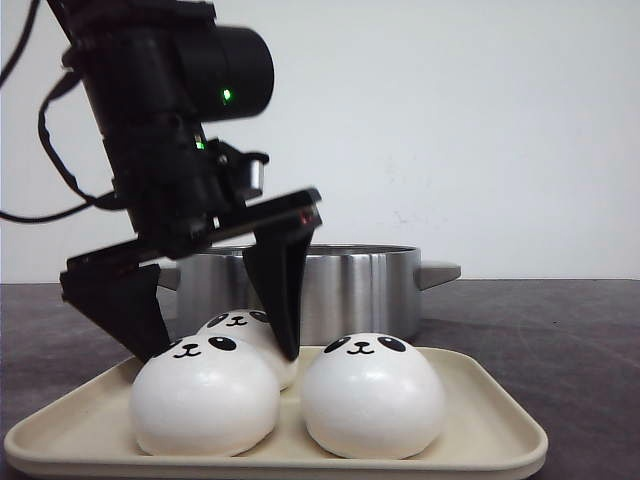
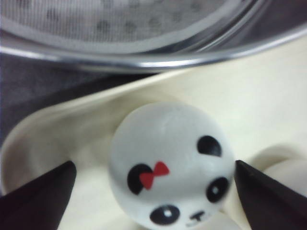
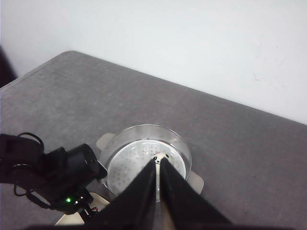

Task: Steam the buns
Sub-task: 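Reach the left gripper down and grasp the back panda bun nearest it, then lift the bun with the left gripper and carry it over the pot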

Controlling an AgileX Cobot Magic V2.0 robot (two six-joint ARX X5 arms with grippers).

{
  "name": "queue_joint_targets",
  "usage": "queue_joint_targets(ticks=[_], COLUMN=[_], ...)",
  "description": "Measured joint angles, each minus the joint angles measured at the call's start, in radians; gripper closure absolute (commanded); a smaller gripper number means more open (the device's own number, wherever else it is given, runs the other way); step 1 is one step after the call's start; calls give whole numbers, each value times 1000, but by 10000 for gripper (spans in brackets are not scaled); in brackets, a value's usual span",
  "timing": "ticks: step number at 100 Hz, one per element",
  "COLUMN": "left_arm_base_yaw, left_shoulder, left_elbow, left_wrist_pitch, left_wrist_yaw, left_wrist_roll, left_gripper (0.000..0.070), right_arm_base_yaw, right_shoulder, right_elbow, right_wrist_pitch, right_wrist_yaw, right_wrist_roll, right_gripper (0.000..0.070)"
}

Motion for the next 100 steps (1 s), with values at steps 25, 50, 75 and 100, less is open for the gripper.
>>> queue_joint_targets(ticks=[25,50,75,100], left_arm_base_yaw=[0,0,-39,-57], left_shoulder=[9,10,-146,-340], left_elbow=[7,7,21,187], left_wrist_pitch=[11,-15,-63,-44], left_wrist_yaw=[-34,-34,-36,-77], left_wrist_roll=[-3,-6,0,36], left_gripper=[341,700,700,699], right_arm_base_yaw=[0,0,0,0], right_shoulder=[-5,-5,-5,-5], right_elbow=[0,0,0,0], right_wrist_pitch=[0,-19,-25,-20], right_wrist_yaw=[0,0,0,0], right_wrist_roll=[0,16,24,26], right_gripper=[692,692,692,692])
